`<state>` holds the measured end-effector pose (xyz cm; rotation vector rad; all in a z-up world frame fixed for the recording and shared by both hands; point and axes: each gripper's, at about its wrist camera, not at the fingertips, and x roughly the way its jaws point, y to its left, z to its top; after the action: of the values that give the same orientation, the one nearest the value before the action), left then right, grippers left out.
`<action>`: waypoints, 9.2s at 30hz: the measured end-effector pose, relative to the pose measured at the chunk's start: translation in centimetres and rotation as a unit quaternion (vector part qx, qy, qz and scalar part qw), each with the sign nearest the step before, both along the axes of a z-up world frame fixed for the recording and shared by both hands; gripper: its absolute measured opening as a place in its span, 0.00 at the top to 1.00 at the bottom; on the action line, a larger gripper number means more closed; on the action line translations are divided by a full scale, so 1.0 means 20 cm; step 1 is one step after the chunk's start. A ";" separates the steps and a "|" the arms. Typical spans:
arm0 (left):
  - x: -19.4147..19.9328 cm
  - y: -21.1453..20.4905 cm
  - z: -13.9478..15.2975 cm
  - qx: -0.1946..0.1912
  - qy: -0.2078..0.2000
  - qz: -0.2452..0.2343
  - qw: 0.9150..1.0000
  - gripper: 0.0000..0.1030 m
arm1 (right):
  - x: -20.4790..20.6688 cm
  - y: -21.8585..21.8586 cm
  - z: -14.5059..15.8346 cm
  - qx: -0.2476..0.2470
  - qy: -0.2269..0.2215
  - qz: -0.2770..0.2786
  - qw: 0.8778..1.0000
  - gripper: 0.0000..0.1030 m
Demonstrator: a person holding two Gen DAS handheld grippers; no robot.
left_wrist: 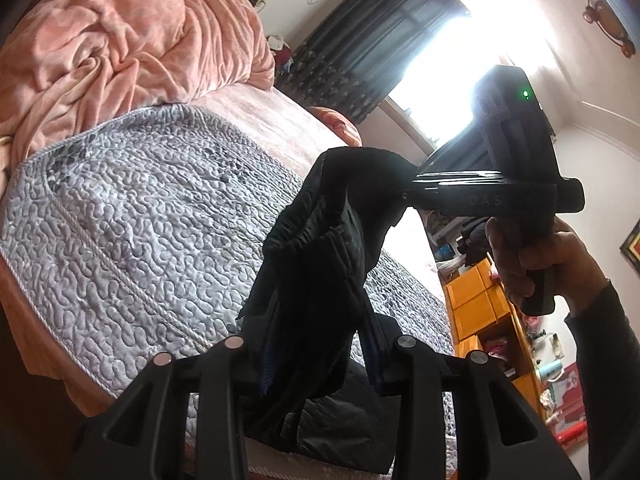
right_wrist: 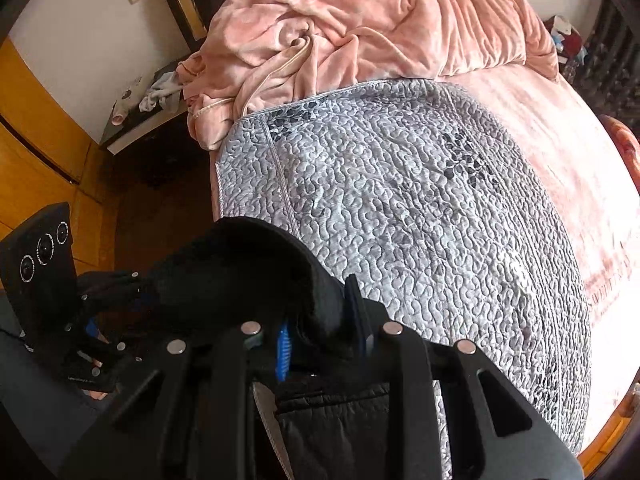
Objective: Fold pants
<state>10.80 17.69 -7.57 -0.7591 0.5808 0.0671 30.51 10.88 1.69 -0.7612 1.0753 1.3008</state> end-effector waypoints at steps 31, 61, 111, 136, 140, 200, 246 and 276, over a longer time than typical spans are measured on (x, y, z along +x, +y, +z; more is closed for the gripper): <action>0.05 -0.49 0.15 0.074 -0.005 -0.089 0.993 0.66 | -0.02 -0.61 0.12 0.042 -0.013 -0.072 0.996 0.78; 0.10 -0.87 0.12 0.099 0.003 -0.148 0.984 0.66 | -0.04 -1.08 0.02 0.031 -0.027 -0.137 0.990 0.82; 0.41 -1.61 -0.29 0.163 0.078 -0.272 0.945 0.66 | 0.16 -1.76 -0.54 0.007 -0.043 -0.158 0.986 0.81; 0.53 -1.87 -0.60 0.196 0.137 -0.314 0.919 0.66 | 0.22 -1.98 -0.89 0.001 -0.026 -0.173 0.985 0.81; 0.54 -1.91 -0.64 0.204 0.144 -0.318 0.914 0.66 | 0.22 -2.01 -0.93 0.003 -0.022 -0.177 0.984 0.81; 0.39 -1.74 -0.65 0.110 0.053 -0.423 0.898 0.12 | 0.18 -2.38 -1.05 -0.028 0.015 -0.443 0.896 0.52; 0.34 -0.96 -0.77 0.067 0.125 -0.276 0.951 0.07 | -0.31 -2.47 -1.50 0.188 0.258 -0.644 0.696 0.75; 0.43 -0.75 -0.75 0.017 0.125 -0.252 0.959 0.05 | -0.29 -2.57 -1.38 0.211 0.238 -0.652 0.688 0.36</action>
<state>19.46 2.60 -22.51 -0.5529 0.9979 -0.3022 24.62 -40.50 -25.97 0.7401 1.2246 0.3740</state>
